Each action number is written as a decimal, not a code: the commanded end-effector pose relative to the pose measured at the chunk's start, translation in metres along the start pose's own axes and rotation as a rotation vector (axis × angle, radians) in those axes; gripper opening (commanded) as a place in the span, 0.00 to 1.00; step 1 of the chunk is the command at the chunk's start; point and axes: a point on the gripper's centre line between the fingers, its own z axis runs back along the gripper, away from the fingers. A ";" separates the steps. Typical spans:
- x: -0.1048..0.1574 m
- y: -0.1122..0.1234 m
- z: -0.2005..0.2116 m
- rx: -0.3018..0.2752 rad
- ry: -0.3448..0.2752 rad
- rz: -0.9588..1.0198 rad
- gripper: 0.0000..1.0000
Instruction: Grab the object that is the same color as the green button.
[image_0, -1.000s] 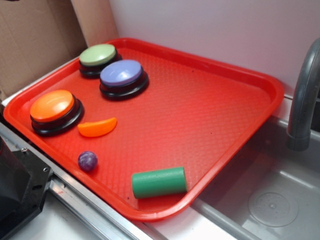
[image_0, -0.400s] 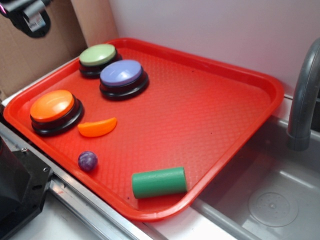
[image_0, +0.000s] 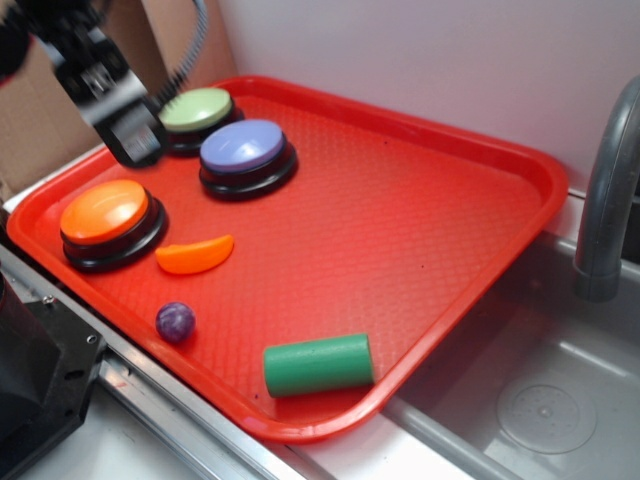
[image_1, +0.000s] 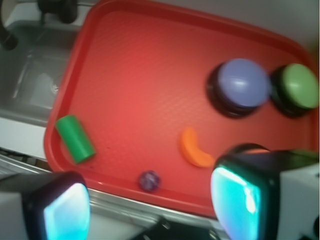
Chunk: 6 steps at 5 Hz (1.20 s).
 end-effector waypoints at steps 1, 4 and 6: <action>0.011 -0.029 -0.056 -0.018 -0.004 -0.129 1.00; 0.006 -0.074 -0.137 -0.083 0.048 -0.328 1.00; 0.007 -0.059 -0.148 -0.013 0.054 -0.300 1.00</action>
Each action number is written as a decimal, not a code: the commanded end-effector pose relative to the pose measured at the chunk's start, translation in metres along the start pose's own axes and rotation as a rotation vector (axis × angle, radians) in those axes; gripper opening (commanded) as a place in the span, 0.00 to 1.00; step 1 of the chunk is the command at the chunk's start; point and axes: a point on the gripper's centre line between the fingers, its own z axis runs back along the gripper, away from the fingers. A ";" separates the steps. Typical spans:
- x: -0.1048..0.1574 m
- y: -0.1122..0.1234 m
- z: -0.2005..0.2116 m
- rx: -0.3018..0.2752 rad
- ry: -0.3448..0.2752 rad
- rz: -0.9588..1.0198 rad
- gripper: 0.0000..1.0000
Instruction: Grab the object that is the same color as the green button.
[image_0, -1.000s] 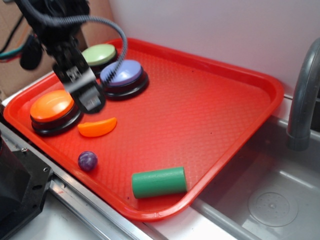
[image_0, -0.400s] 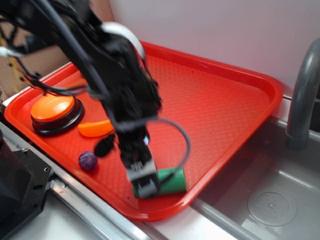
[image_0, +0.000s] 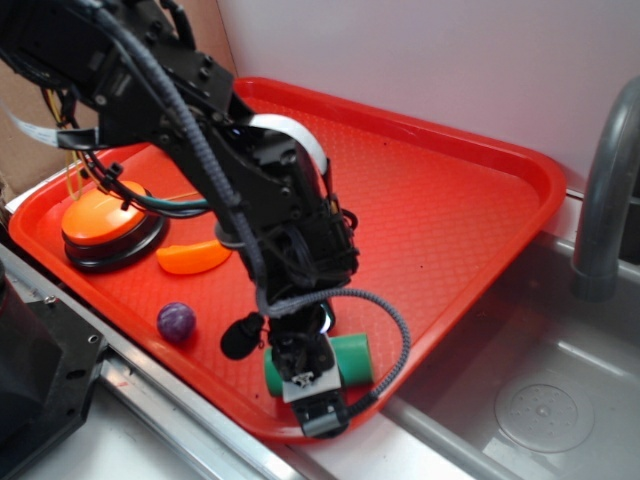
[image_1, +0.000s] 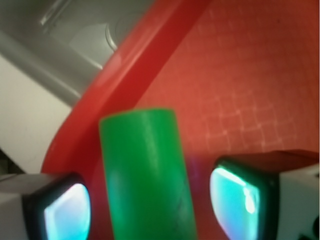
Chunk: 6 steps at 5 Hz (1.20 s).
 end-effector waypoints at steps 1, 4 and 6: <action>-0.011 0.026 0.000 0.052 0.005 0.062 1.00; -0.015 0.041 -0.001 0.058 0.050 0.121 0.00; -0.011 0.070 0.038 0.111 0.062 0.231 0.00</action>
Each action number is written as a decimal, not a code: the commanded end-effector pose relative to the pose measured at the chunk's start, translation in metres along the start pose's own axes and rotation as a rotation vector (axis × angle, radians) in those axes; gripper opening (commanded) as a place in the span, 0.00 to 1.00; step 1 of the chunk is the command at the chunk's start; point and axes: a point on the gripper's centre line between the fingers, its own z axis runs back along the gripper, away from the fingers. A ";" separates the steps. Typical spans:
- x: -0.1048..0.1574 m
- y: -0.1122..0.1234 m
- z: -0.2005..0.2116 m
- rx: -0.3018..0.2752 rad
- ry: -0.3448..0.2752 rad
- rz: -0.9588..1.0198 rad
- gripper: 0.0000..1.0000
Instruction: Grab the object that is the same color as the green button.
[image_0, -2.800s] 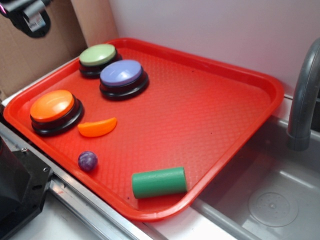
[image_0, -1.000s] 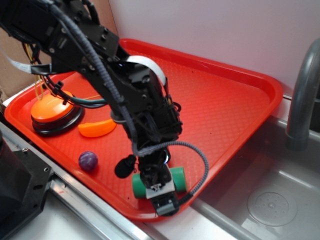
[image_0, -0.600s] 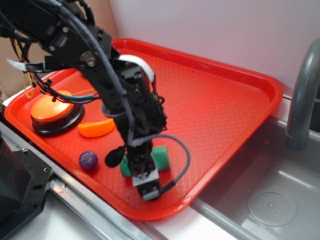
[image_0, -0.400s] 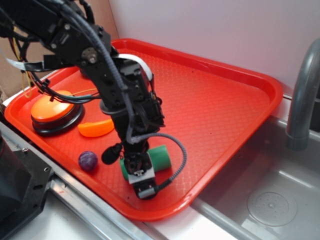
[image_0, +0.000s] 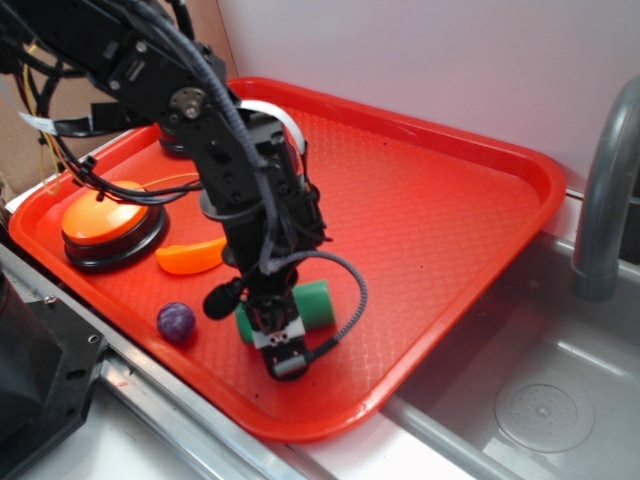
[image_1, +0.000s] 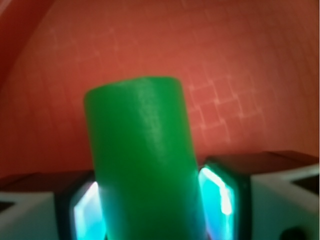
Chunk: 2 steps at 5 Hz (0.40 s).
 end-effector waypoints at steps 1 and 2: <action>0.007 0.058 0.089 0.046 -0.147 0.295 0.00; -0.001 0.087 0.127 0.069 -0.230 0.409 0.00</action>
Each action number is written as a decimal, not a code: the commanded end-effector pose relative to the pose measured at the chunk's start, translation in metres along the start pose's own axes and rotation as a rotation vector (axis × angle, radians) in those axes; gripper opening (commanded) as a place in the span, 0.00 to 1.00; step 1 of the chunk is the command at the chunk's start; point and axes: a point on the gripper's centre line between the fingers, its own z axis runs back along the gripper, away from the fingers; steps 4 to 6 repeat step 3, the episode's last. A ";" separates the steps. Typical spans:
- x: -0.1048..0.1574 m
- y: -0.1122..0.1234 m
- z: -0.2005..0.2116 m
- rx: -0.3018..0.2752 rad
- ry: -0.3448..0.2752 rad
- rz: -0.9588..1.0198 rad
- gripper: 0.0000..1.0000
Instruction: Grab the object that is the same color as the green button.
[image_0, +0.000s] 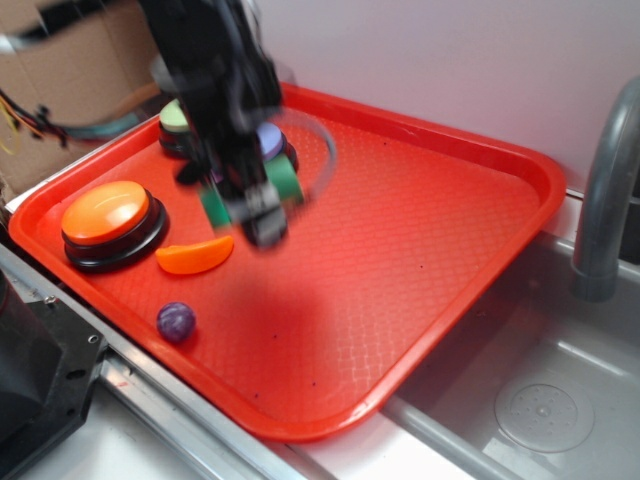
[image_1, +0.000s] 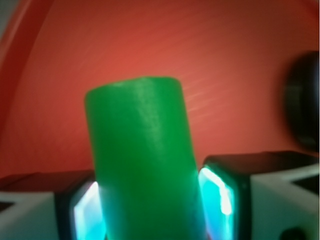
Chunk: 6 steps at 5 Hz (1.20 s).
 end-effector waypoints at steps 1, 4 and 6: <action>0.011 0.057 0.067 -0.007 -0.141 0.252 0.00; 0.029 0.078 0.069 -0.012 -0.114 0.268 0.00; 0.029 0.078 0.069 -0.012 -0.114 0.268 0.00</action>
